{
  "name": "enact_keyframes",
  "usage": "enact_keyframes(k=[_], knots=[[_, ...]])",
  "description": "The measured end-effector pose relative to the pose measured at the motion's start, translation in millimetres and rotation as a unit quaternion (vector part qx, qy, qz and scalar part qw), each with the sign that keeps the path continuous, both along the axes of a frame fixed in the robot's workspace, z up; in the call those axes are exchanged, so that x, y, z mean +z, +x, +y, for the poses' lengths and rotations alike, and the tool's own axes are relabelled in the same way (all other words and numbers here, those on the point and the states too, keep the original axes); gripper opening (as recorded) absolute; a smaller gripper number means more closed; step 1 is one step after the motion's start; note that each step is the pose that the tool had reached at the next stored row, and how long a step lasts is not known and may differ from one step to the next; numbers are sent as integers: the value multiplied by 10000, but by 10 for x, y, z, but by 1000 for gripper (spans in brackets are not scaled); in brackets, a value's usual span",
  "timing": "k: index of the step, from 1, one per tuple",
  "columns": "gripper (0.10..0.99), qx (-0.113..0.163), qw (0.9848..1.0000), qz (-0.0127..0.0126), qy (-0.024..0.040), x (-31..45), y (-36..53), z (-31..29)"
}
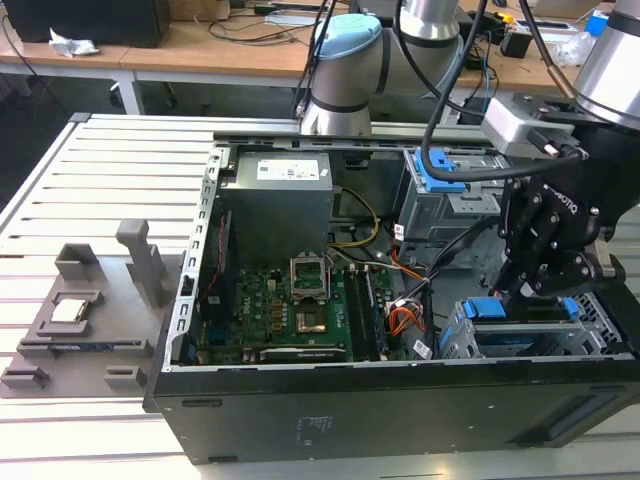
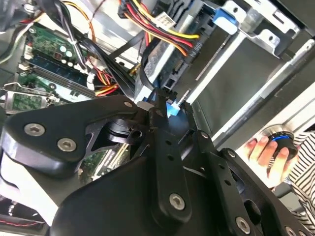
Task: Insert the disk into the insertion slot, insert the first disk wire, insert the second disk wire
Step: 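Insert the second disk wire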
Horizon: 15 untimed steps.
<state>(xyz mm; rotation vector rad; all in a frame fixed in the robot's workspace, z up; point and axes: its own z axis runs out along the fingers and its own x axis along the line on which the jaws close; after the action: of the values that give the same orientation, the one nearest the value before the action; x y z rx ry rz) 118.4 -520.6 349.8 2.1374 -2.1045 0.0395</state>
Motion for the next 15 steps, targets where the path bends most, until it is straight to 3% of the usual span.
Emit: enact_keyframes(k=[5,8,12,14,15], knots=[[290,0,10000,0,0,0,0,-3],[129,0,10000,0,-1,0,0,-5],[125,0,10000,0,-1,1,0,-13],[125,0,10000,0,-1,0,0,-51],[125,0,10000,0,4,0,0,-97]])
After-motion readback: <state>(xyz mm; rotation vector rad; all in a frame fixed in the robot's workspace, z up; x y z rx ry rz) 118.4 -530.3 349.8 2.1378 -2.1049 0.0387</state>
